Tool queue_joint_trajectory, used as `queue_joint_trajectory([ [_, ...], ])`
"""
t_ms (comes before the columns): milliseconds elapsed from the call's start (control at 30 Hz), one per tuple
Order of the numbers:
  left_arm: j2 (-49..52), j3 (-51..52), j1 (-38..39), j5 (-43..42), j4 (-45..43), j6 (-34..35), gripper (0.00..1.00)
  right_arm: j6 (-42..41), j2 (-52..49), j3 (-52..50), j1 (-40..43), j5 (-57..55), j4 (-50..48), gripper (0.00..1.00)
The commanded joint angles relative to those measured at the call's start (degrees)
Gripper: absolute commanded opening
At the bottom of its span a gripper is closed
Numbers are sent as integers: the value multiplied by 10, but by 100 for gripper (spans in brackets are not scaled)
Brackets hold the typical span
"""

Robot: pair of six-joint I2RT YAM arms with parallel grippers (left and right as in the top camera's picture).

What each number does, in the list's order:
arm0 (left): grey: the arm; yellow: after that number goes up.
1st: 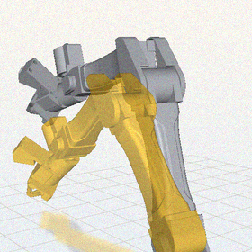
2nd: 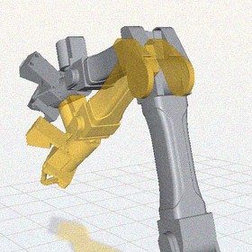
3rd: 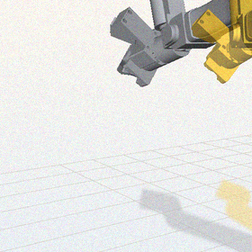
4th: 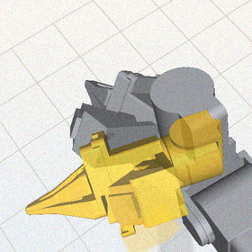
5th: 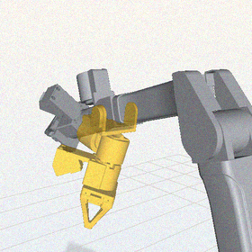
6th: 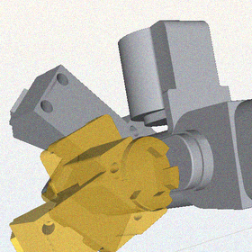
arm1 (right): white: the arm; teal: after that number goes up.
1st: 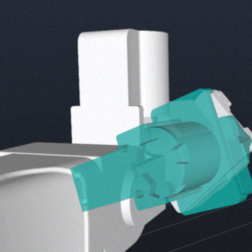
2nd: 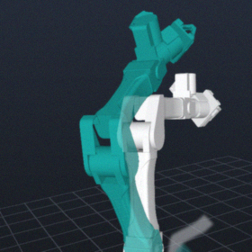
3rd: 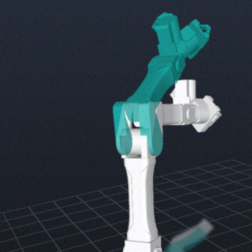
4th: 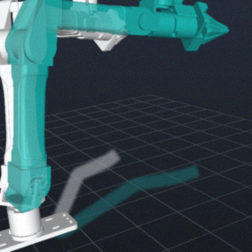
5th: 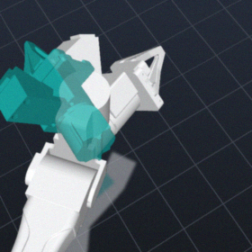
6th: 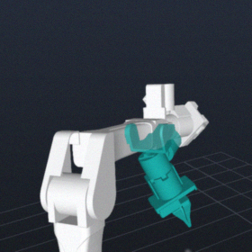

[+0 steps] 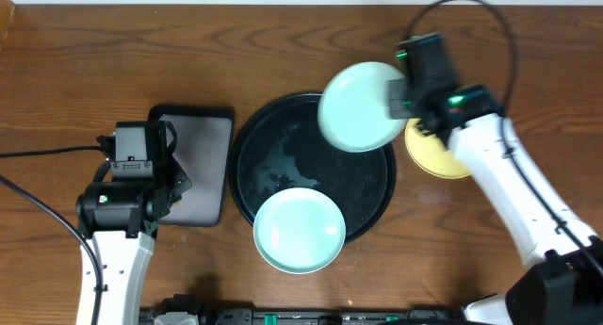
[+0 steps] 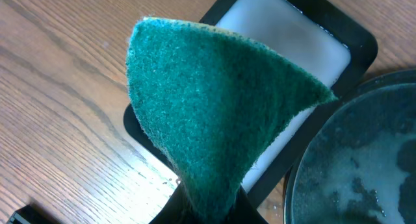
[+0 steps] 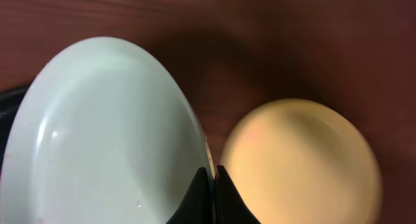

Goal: Clean dirty plates on tray and stack at the side
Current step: 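Carry the blue plate right and lower it onto the yellow plate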

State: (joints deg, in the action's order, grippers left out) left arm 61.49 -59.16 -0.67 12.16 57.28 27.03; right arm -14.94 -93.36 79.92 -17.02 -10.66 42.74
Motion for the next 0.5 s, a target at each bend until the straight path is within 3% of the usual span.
queue_joint_trajectory([
  [0,10,0,-2,3,1,3,7,-13,11,6,62,38,21,1],
  [267,32,0,-2,3,-1,3,7,-14,11,1,188,41,93,1],
  [467,33,0,-2,3,-2,2,8,-37,11,-31,250,28,88,1],
])
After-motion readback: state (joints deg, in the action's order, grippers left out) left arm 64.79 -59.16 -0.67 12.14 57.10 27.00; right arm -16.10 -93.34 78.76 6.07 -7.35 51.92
